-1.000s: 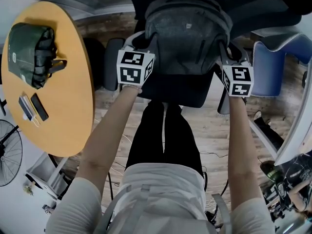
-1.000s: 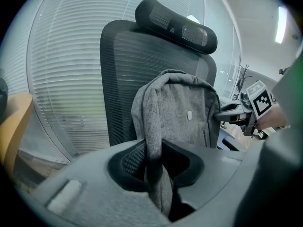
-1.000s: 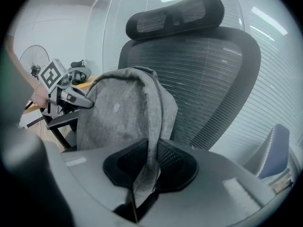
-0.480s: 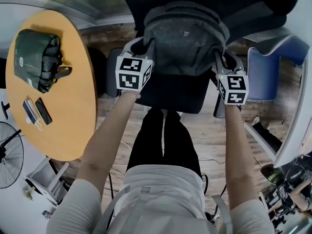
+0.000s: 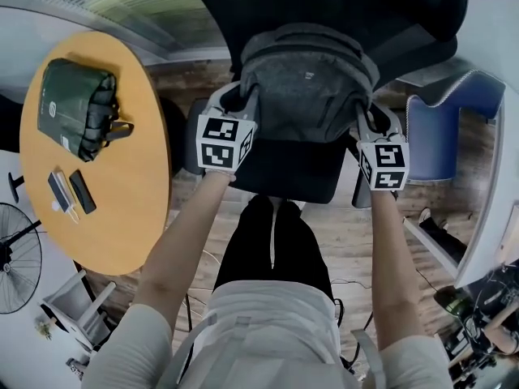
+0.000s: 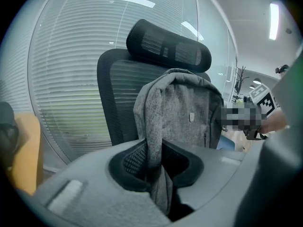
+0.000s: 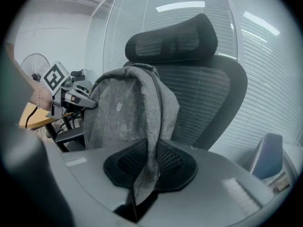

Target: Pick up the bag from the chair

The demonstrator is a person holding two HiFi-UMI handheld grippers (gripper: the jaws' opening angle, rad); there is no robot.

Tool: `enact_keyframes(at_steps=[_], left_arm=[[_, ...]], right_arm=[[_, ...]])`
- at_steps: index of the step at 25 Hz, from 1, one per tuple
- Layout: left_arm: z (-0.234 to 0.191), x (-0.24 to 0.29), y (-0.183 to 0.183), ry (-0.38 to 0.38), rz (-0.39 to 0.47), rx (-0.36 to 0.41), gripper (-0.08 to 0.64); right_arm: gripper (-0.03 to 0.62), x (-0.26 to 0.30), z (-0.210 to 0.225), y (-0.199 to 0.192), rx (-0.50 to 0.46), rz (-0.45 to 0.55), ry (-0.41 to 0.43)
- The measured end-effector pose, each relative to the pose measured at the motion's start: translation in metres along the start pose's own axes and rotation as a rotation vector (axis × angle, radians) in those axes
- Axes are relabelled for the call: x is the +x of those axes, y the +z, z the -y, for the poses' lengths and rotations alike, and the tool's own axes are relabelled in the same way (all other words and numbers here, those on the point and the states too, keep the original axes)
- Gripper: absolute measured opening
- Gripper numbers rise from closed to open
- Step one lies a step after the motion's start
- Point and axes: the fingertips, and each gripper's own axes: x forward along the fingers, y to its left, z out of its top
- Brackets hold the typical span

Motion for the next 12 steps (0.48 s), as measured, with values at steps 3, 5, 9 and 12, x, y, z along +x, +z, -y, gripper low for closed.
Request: enact_keyframes(at_steps=[3, 5, 9, 12], left_arm=[[-0.001, -0.008, 0.009, 0.002, 0.010, 0.005, 0.061], [0.000, -0.013, 0.018, 0.004, 0.021, 0.010, 0.061], [0.000, -0.023, 0.032, 0.010, 0.037, 0.013, 0.061], [0.001, -0.029, 0.042, 0.011, 0.046, 0.021, 0.061]], right_arm=[[0.052, -0.006, -0.002, 0.010, 0.000, 0.012, -0.002], [0.052, -0.010, -0.001, 0.018, -0.003, 0.021, -0.006], [0.052, -0.018, 0.000, 0.033, -0.010, 0.037, -0.010], [0.052, -0.025, 0.001, 0.043, -0.012, 0.045, -0.011]])
